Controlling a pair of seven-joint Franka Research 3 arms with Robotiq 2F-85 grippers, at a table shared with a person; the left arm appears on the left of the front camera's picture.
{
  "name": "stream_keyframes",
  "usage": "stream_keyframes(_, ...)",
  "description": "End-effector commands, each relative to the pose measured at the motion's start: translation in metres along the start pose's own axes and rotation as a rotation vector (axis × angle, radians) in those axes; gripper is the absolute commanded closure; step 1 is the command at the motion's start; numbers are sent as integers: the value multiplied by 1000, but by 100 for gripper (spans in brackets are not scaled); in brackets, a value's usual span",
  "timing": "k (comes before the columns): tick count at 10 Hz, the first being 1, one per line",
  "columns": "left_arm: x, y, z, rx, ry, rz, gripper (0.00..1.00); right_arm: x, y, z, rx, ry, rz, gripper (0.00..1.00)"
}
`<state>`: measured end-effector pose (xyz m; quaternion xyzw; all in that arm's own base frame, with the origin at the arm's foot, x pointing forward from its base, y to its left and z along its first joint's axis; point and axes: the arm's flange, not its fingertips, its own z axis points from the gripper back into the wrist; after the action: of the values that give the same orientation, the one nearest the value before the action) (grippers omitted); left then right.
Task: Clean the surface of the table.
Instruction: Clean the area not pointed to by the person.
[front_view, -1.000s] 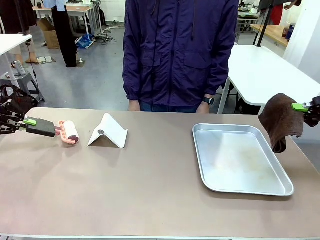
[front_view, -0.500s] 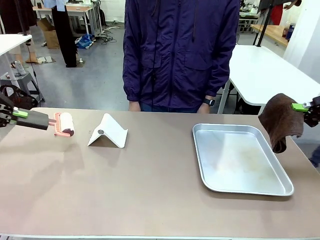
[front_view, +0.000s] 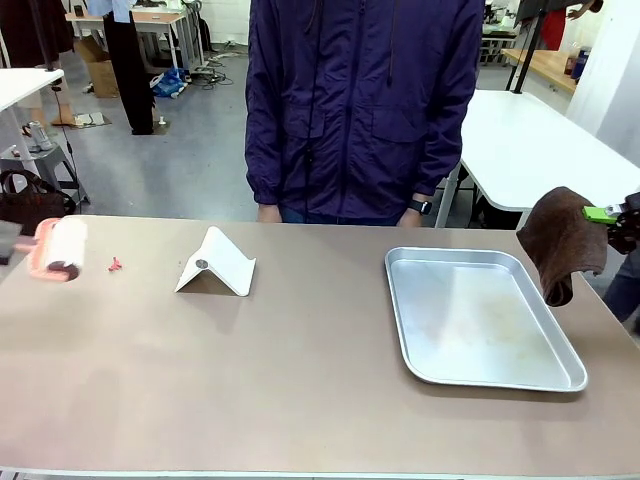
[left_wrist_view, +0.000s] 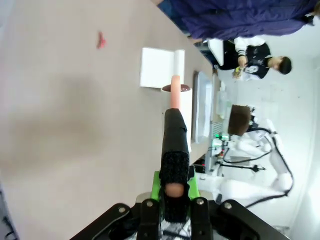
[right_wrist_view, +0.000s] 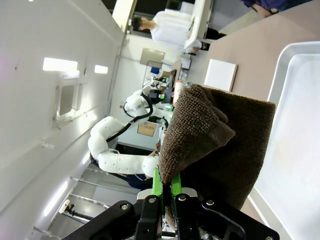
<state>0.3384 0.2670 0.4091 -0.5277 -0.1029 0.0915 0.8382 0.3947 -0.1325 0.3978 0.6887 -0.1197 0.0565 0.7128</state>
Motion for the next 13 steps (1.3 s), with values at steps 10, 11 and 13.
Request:
stream_keyframes(10, 2, 74, 60, 10, -93, 70, 78, 0, 2, 0, 18, 1, 24, 93)
stream_keyframes(11, 3, 74, 56, 18, -89, 70, 78, 0, 2, 0, 18, 1, 24, 93)
stream_keyframes(13, 9, 69, 46, 3, -100, 75, 78, 0, 2, 0, 18, 1, 24, 93)
